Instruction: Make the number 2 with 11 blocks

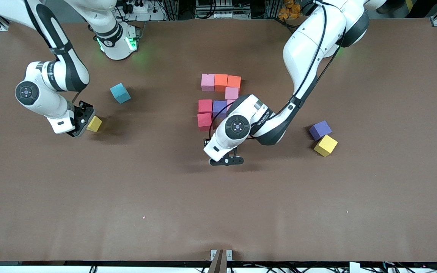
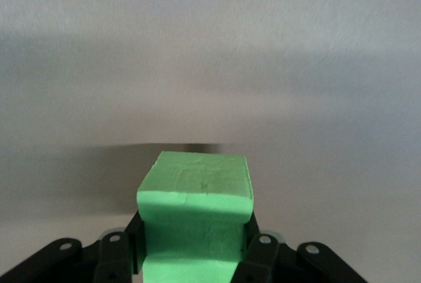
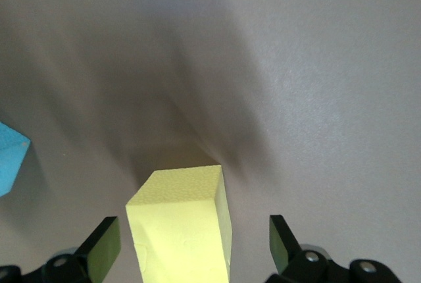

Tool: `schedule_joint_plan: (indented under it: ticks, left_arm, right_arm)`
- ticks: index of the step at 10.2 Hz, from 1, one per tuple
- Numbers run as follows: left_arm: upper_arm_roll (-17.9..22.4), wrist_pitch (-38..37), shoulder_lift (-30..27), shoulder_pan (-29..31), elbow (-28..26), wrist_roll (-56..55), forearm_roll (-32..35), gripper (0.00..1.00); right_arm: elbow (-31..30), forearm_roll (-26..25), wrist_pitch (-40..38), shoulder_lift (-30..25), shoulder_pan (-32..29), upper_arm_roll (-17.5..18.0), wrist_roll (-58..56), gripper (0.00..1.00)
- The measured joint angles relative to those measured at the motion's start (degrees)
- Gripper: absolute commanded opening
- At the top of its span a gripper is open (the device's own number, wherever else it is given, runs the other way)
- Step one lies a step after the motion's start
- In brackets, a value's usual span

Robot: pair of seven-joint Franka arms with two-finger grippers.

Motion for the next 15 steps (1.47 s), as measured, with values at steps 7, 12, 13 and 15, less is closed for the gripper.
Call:
schedule_joint_plan:
  ticks: [7, 12, 13, 15]
  left_arm:
    - [0.2, 1.2, 0.2, -3.3, -0.1, 0.0, 0.0, 0.54]
    - [0.3, 2.1, 0.7, -3.6, -0.4, -0.1, 0.0, 0.54]
    - [0.3, 2.1, 0.8, -3.6, -0.5, -0.2, 0.0, 0.54]
    - [0.3, 2.1, 0.9, -3.9, -0.7, -0.5, -0.1, 0.54]
  right_arm:
    - [-0.4, -1.8, 4.1, 3.2, -1.9, 0.0, -3.1, 1.0]
    - [-0.6, -1.9, 5.6, 4.8, -2.8, 0.0, -3.5, 1.0]
    - [-0.6, -1.9, 5.5, 4.8, -2.8, 0.0, -3.5, 1.0]
    - [-0.3, -1.9, 4.3, 4.8, -2.8, 0.0, -3.5, 1.0]
